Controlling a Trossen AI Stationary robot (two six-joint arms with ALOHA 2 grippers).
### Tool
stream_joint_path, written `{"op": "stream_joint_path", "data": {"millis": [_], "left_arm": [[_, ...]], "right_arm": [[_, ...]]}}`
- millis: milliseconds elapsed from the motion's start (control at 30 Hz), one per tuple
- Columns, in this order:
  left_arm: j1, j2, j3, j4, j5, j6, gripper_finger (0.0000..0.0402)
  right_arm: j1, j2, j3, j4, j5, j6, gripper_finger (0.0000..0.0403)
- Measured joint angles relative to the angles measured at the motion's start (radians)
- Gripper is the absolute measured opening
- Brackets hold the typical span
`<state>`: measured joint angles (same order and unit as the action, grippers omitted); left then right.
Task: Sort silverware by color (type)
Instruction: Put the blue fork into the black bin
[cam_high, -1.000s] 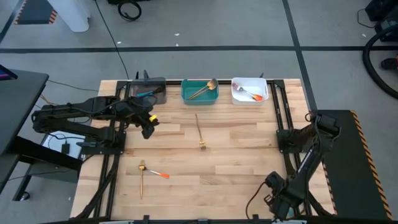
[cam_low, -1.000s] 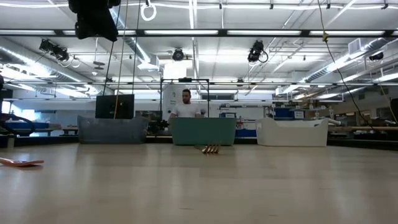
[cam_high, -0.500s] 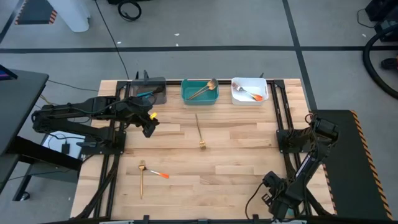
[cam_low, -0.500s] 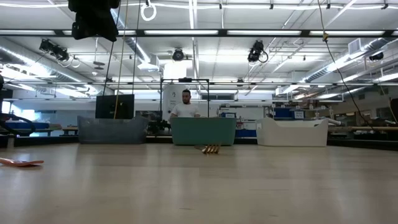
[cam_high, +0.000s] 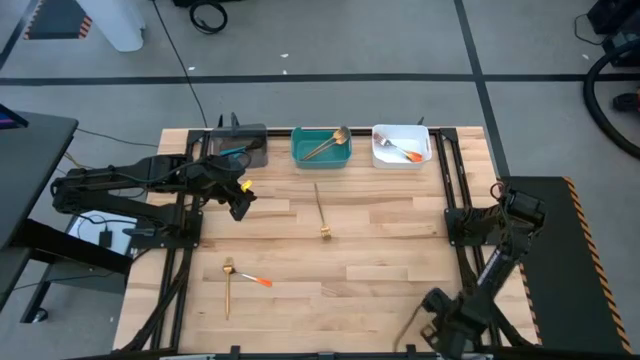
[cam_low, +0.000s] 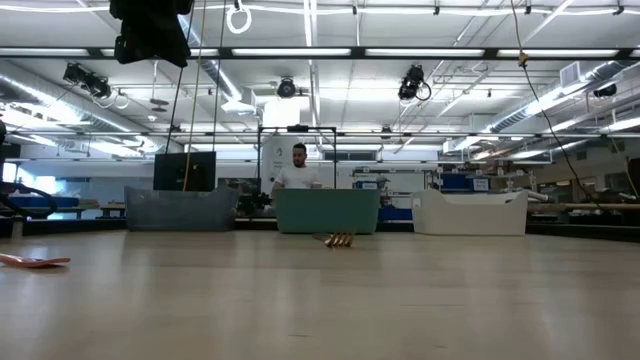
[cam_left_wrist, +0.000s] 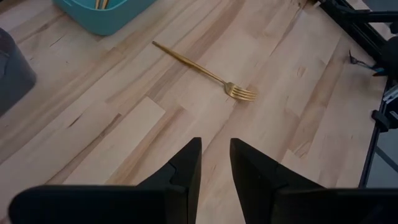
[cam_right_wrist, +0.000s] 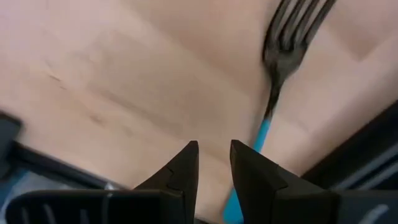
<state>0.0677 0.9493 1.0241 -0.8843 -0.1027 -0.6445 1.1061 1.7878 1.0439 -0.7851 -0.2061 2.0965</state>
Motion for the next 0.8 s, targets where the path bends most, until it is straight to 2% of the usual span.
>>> {"op": "stream_joint_path", "data": {"millis": [167, 300, 533, 800], "left_arm": [[0.0, 0.0, 0.0, -0.003, -0.008, 0.0, 0.0094], [0.0, 0.0, 0.0, -0.002, -0.008, 0.0, 0.0094], [0.0, 0.017, -0.001, -0.001, -0.011, 0.001, 0.0094], [0.0, 0.089, 0.0, -0.003, -0.01, 0.018, 0.0094]], "right_arm": [[0.015, -0.007, -0.068, 0.084, 0.032, 0.053, 0.0101], [0.025, -0.01, -0.079, 0.122, 0.005, 0.072, 0.0101], [0.024, -0.026, -0.017, 0.043, 0.049, 0.051, 0.01], [-0.01, -0.033, 0.045, -0.207, 0.043, -0.037, 0.01]]}}
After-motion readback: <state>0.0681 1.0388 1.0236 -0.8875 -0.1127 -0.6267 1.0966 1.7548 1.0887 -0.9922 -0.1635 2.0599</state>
